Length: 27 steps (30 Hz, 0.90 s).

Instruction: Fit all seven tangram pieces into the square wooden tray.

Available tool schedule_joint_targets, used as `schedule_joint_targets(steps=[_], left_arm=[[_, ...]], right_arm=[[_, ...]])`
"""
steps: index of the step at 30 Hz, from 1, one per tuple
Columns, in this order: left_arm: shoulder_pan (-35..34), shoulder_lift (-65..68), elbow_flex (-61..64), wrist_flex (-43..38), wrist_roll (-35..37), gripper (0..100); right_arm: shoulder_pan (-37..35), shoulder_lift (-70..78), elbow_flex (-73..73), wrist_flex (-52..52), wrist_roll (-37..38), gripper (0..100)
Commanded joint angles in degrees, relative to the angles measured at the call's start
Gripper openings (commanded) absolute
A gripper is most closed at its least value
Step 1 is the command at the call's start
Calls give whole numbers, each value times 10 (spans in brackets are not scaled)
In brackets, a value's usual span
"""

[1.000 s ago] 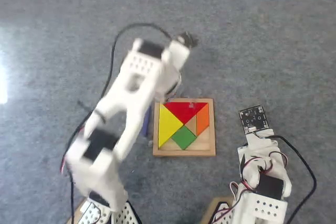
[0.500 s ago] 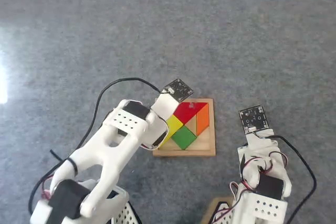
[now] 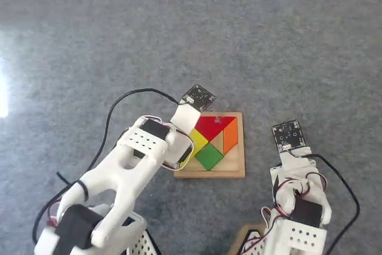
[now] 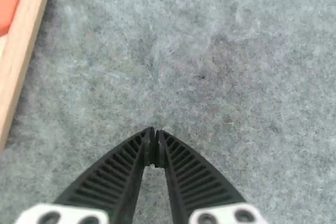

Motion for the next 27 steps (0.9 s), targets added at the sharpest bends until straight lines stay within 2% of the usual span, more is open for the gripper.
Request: schedule_joint_targets(steps=[1,4,12,23,27], left_arm=[[18,11,-8,-10,9,51],[31,14,-8,-6,6,55],[35,14,-26,29,-17,166],[37,13,-172,171,-39,167],[17,13,-224,204,-37,167]], right_arm=[[-7,-7,11,2,0,17],[-7,-7,11,2,0,17],[-7,-7,11,1,0,17],[-7,-7,11,1,0,17],[-7,-7,11,1,0,17]])
